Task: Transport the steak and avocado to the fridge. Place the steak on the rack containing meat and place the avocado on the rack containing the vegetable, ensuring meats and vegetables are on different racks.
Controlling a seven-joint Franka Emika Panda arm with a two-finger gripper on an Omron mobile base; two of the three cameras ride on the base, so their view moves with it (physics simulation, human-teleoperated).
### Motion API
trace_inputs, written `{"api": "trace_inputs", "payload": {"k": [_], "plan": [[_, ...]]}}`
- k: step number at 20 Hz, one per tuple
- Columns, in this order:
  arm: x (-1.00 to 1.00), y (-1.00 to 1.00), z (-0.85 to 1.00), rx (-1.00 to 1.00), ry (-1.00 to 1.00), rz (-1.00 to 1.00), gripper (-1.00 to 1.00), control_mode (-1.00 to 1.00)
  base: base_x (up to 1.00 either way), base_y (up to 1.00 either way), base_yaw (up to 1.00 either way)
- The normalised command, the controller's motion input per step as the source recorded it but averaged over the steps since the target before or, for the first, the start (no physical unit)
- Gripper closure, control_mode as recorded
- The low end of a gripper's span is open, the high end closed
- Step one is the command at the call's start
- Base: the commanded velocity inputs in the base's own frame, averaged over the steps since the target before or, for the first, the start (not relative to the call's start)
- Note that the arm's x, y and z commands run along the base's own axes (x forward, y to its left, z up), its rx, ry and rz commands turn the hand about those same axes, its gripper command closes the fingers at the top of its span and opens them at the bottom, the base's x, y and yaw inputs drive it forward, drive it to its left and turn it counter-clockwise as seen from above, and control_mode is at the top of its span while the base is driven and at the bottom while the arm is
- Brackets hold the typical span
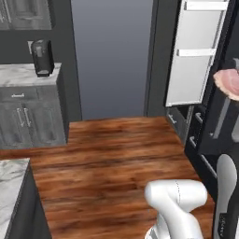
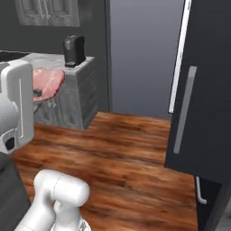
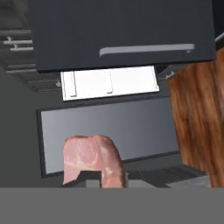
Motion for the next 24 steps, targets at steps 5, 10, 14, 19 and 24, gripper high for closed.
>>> {"api": "trace_inputs", "payload": {"k": [5, 10, 14, 19, 24], "plan": [[0.00, 0.00, 0.00, 0.00, 0.00, 0.00, 1.00, 1.00, 1.00, 0.45, -0.21], [0.00, 0.00, 0.00, 0.00, 0.00, 0.00, 1.00, 1.00, 1.00, 0.99, -0.44], [0.00, 0.00, 0.00, 0.00, 0.00, 0.00, 1.00, 1.00, 1.00, 0.73, -0.49], [0.00, 0.00, 0.00, 0.00, 0.00, 0.00, 1.00, 1.00, 1.00, 0.02, -0.50], [0.00, 0.00, 0.00, 0.00, 0.00, 0.00, 1.00, 1.00, 0.97, 0.00, -0.55]]}}
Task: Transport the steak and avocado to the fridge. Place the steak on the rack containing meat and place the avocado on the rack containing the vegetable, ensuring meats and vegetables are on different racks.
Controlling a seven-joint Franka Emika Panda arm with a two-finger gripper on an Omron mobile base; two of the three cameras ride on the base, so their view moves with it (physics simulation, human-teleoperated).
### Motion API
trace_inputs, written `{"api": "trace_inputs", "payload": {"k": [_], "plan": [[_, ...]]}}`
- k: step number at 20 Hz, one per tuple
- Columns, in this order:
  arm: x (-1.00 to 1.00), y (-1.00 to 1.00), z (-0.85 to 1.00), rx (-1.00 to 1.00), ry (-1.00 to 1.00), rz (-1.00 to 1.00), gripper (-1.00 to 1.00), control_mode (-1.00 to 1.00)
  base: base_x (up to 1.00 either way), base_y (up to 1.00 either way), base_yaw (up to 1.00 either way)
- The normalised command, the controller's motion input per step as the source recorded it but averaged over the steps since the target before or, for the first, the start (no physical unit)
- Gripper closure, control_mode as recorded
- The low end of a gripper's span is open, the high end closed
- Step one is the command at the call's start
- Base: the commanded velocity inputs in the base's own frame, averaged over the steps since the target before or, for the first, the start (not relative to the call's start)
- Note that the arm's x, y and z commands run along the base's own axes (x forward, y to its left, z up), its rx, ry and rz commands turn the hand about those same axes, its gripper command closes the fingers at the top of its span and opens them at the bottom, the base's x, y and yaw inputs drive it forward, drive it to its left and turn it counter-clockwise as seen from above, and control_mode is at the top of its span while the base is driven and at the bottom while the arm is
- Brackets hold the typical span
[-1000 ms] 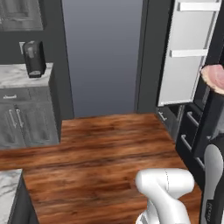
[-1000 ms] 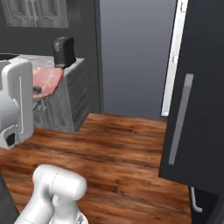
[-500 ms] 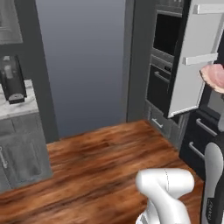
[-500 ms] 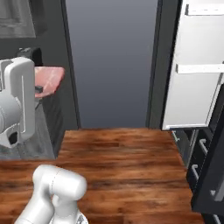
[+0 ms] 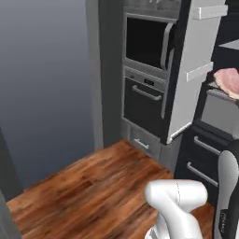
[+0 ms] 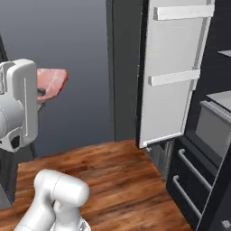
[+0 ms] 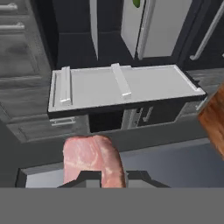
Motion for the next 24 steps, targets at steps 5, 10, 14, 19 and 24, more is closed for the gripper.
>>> {"api": "trace_inputs", "payload": {"k": [5, 10, 14, 19, 24], "plan": [[0.00, 0.00, 0.00, 0.00, 0.00, 0.00, 1.00, 1.00, 0.55, 0.07, -0.72], [0.00, 0.00, 0.00, 0.00, 0.00, 0.00, 1.00, 1.00, 0.17, 0.06, -0.69], [0.00, 0.00, 0.00, 0.00, 0.00, 0.00, 1.00, 1.00, 0.76, 0.46, -0.67], [0.00, 0.00, 0.00, 0.00, 0.00, 0.00, 1.00, 1.00, 0.92, 0.62, -0.61], [0.00, 0.00, 0.00, 0.00, 0.00, 0.00, 1.00, 1.00, 0.76, 0.30, -0.31]]}}
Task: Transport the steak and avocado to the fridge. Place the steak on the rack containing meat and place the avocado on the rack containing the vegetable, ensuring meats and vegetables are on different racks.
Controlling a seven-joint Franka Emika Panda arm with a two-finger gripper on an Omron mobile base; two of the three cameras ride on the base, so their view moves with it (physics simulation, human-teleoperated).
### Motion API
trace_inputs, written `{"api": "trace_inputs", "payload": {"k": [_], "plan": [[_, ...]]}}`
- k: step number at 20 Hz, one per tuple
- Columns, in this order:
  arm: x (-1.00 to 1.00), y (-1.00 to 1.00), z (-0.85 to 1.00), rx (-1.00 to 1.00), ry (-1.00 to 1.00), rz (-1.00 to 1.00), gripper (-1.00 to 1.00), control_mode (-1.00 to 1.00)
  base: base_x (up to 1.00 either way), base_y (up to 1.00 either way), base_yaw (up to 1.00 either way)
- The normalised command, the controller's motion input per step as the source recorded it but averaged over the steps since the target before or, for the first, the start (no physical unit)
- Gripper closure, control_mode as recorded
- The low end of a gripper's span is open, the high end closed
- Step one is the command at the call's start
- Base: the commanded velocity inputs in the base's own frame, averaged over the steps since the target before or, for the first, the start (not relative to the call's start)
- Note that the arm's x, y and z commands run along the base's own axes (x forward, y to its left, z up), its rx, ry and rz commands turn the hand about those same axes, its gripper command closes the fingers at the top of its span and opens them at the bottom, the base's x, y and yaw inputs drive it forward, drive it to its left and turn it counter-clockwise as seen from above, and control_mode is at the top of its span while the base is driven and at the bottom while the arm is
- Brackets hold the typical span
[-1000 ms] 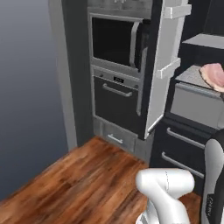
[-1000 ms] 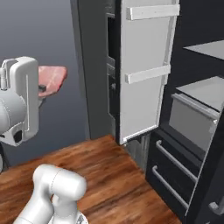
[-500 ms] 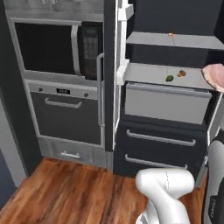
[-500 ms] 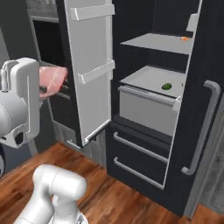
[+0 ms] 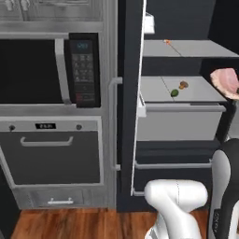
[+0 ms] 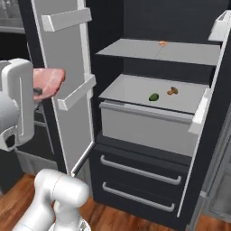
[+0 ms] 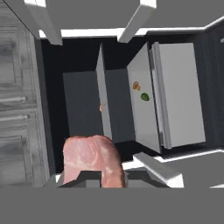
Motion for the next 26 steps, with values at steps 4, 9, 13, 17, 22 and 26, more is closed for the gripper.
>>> {"api": "trace_inputs", "payload": {"k": [4, 9, 13, 17, 22, 26], "plan": [[0.00, 0.00, 0.00, 0.00, 0.00, 0.00, 1.00, 1.00, 0.22, -0.18, -0.01], [0.00, 0.00, 0.00, 0.00, 0.00, 0.00, 1.00, 1.00, 0.16, -0.63, -0.03], [0.00, 0.00, 0.00, 0.00, 0.00, 0.00, 1.00, 1.00, 0.72, -0.13, -0.29], [0.00, 0.00, 0.00, 0.00, 0.00, 0.00, 1.00, 1.00, 0.68, 0.34, -0.37], [0.00, 0.00, 0.00, 0.00, 0.00, 0.00, 1.00, 1.00, 0.56, 0.14, -0.31], [0.00, 0.00, 0.00, 0.00, 0.00, 0.00, 1.00, 1.00, 0.88, 0.13, -0.09]]}}
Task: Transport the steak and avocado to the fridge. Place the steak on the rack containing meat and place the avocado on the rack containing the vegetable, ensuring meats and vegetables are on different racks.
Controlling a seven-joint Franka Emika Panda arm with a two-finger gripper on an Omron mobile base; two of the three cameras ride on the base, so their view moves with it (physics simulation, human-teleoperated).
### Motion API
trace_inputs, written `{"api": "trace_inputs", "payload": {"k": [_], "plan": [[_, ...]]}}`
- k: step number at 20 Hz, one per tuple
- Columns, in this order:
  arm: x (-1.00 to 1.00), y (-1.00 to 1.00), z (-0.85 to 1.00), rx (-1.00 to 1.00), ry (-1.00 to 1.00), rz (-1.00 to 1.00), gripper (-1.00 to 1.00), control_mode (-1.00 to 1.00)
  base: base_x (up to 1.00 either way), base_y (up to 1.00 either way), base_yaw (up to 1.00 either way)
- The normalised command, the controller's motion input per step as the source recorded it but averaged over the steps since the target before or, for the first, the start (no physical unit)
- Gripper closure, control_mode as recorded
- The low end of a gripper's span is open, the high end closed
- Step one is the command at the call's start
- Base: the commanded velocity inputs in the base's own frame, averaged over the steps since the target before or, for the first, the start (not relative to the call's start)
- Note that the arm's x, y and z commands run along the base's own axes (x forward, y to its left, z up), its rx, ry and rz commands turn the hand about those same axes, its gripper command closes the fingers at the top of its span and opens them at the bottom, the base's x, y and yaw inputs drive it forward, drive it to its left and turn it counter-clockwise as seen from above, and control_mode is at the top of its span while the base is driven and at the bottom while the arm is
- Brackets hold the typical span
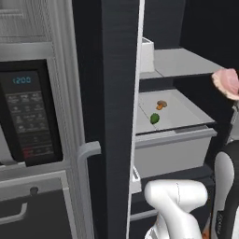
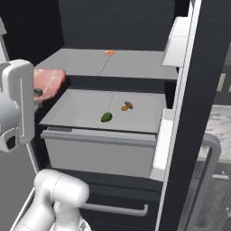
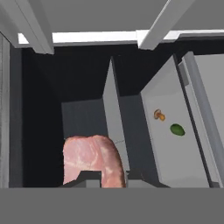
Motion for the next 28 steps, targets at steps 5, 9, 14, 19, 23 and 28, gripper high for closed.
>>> {"api": "trace_inputs", "payload": {"k": [5, 9, 14, 19, 23, 28], "plan": [[0.00, 0.00, 0.00, 0.00, 0.00, 0.00, 1.00, 1.00, 1.00, 0.06, 0.04], [0.00, 0.00, 0.00, 0.00, 0.00, 0.00, 1.00, 1.00, 1.00, -0.13, 0.22], [0.00, 0.00, 0.00, 0.00, 0.00, 0.00, 1.00, 1.00, 1.00, -0.08, 0.27], [0.00, 0.00, 0.00, 0.00, 0.00, 0.00, 1.00, 1.00, 0.97, 0.00, 0.16], [0.65, 0.00, 0.00, 0.00, 0.00, 0.04, 1.00, -1.00, 0.23, 0.00, 0.02], [0.93, 0.01, 0.00, 0.00, 0.00, 0.00, 1.00, -1.00, 0.00, 0.00, 0.00]]}}
